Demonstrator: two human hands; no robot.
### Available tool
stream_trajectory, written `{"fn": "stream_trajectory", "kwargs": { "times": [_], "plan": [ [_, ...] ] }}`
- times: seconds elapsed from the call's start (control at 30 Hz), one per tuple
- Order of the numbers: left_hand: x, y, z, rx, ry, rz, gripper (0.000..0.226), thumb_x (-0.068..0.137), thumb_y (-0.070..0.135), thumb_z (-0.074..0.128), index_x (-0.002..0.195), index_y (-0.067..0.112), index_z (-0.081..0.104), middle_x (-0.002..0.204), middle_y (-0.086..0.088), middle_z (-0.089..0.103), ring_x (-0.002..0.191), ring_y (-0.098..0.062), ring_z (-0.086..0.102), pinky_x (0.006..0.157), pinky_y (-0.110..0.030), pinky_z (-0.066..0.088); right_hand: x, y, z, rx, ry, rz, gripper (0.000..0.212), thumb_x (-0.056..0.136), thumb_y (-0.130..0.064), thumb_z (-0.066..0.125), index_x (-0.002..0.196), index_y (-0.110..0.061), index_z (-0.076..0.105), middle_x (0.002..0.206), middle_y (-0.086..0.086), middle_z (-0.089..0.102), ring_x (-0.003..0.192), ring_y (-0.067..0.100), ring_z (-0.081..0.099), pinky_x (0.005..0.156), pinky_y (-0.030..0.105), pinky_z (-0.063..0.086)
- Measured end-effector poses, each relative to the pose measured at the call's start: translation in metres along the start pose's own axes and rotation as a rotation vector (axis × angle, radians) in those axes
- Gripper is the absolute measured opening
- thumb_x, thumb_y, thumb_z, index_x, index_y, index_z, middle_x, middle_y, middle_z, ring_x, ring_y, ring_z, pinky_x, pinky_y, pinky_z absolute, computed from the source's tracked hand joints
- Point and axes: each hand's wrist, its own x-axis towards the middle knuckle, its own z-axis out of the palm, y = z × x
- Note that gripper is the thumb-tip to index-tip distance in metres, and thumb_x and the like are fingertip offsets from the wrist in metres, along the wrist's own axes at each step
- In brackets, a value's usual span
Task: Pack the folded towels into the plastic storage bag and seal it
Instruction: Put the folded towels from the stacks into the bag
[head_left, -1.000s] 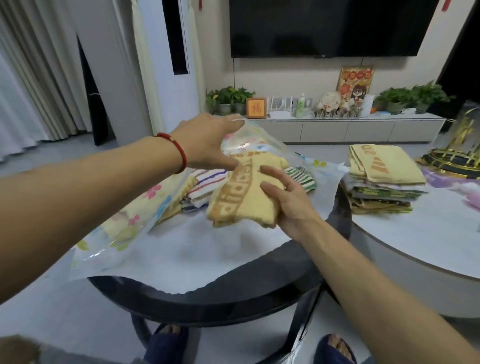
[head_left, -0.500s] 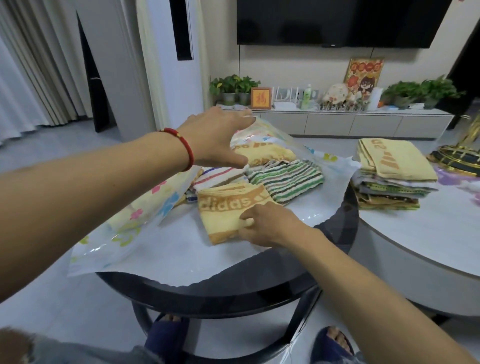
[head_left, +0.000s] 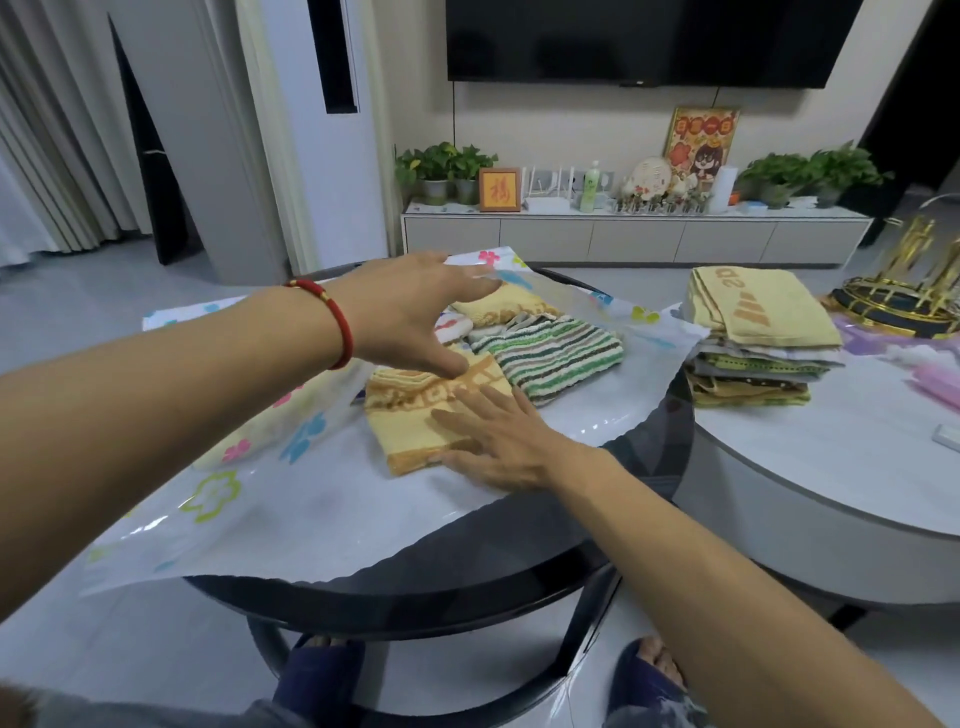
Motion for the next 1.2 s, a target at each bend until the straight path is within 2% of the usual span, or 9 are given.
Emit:
{"fn": "stream_trajectory", "kwargs": {
  "times": [0.1, 0.17, 0.33, 0.53, 0.63, 0.77, 0.87, 1.07, 1.2],
  "plan": [
    [0.005, 0.007, 0.006, 0.004, 0.018, 0.027, 0.089, 0.079, 0.054, 0.069, 0.154, 0.03, 0.027, 0.164, 0.003, 0.022, 0.14, -0.029, 0.033, 0.11, -0.049, 0.039, -0.037, 0.021, -0.025, 0.117, 0.118, -0.045, 0.047, 0.097, -0.045, 0.056, 0.139, -0.027, 0.064, 0.162, 0.006, 0.044, 0.146, 0.024, 0.041, 0.122, 0.046, 0.028],
    [0.01, 0.014, 0.013, 0.009, 0.006, 0.032, 0.087, 0.079, 0.056, 0.068, 0.153, 0.035, 0.028, 0.166, 0.005, 0.014, 0.141, -0.029, 0.03, 0.109, -0.052, 0.039, -0.067, 0.041, -0.037, 0.257, 0.24, 0.042, 0.037, 0.089, -0.042, 0.055, 0.108, -0.021, 0.079, 0.125, 0.001, 0.074, 0.11, 0.017, 0.066, 0.1, 0.04, 0.051],
    [0.028, 0.036, 0.029, 0.069, 0.005, 0.069, 0.083, 0.076, 0.057, 0.066, 0.15, 0.041, 0.031, 0.166, 0.005, 0.012, 0.144, -0.031, 0.025, 0.103, -0.06, 0.042, -0.128, 0.127, -0.04, 0.408, 0.649, 0.497, 0.036, 0.082, -0.038, 0.052, 0.07, -0.013, 0.075, 0.071, 0.006, 0.074, 0.072, 0.028, 0.067, 0.068, 0.045, 0.054],
    [0.065, 0.061, 0.051, 0.141, -0.01, 0.078, 0.074, 0.078, 0.061, 0.064, 0.145, 0.04, 0.04, 0.166, 0.006, 0.01, 0.147, -0.037, 0.019, 0.105, -0.066, 0.034, -0.148, 0.211, -0.02, 0.146, 0.877, 0.921, 0.029, 0.095, -0.024, 0.052, 0.081, -0.007, 0.071, 0.085, 0.017, 0.072, 0.078, 0.035, 0.061, 0.069, 0.047, 0.055],
    [0.084, 0.066, 0.059, 0.129, -0.007, 0.034, 0.074, 0.077, 0.061, 0.064, 0.143, 0.036, 0.043, 0.165, 0.004, 0.013, 0.146, -0.037, 0.021, 0.105, -0.067, 0.034, -0.138, 0.247, -0.038, -0.049, 0.906, 0.966, 0.025, 0.098, -0.026, 0.058, 0.115, -0.013, 0.072, 0.122, 0.019, 0.065, 0.112, 0.038, 0.055, 0.092, 0.05, 0.047],
    [0.101, 0.059, 0.066, 0.088, 0.072, -0.02, 0.076, 0.077, 0.058, 0.064, 0.145, 0.034, 0.042, 0.164, 0.005, 0.02, 0.144, -0.035, 0.026, 0.105, -0.064, 0.036, -0.112, 0.294, -0.068, -0.026, 0.718, 1.009, 0.051, 0.106, -0.04, 0.045, 0.155, -0.027, 0.038, 0.156, 0.029, 0.035, 0.142, 0.049, 0.032, 0.113, 0.057, 0.031],
    [0.111, 0.054, 0.068, 0.085, 0.086, -0.053, 0.079, 0.077, 0.059, 0.064, 0.147, 0.035, 0.038, 0.164, 0.007, 0.019, 0.142, -0.035, 0.027, 0.104, -0.064, 0.037, -0.096, 0.321, -0.079, 0.033, 0.478, 1.152, 0.053, 0.109, -0.05, 0.023, 0.159, -0.035, 0.02, 0.161, 0.037, 0.019, 0.147, 0.058, 0.022, 0.119, 0.065, 0.019],
    [0.12, 0.046, 0.076, 0.063, 0.094, -0.067, 0.081, 0.076, 0.062, 0.063, 0.148, 0.035, 0.037, 0.164, 0.007, 0.019, 0.142, -0.032, 0.028, 0.103, -0.063, 0.04, -0.084, 0.338, -0.105, -0.132, 0.439, 1.19, 0.046, 0.103, -0.028, 0.053, 0.149, -0.029, 0.045, 0.14, 0.03, 0.051, 0.13, 0.049, 0.047, 0.111, 0.057, 0.032],
    [0.115, 0.045, 0.074, 0.05, 0.064, -0.102, 0.075, 0.075, 0.06, 0.064, 0.143, 0.039, 0.04, 0.162, 0.006, 0.025, 0.138, -0.031, 0.031, 0.1, -0.059, 0.043, -0.087, 0.326, -0.136, 0.409, 0.451, 1.115, 0.07, 0.094, -0.008, 0.068, 0.156, -0.024, 0.042, 0.138, 0.02, 0.056, 0.098, 0.038, 0.064, 0.074, 0.045, 0.055]
  ]
}}
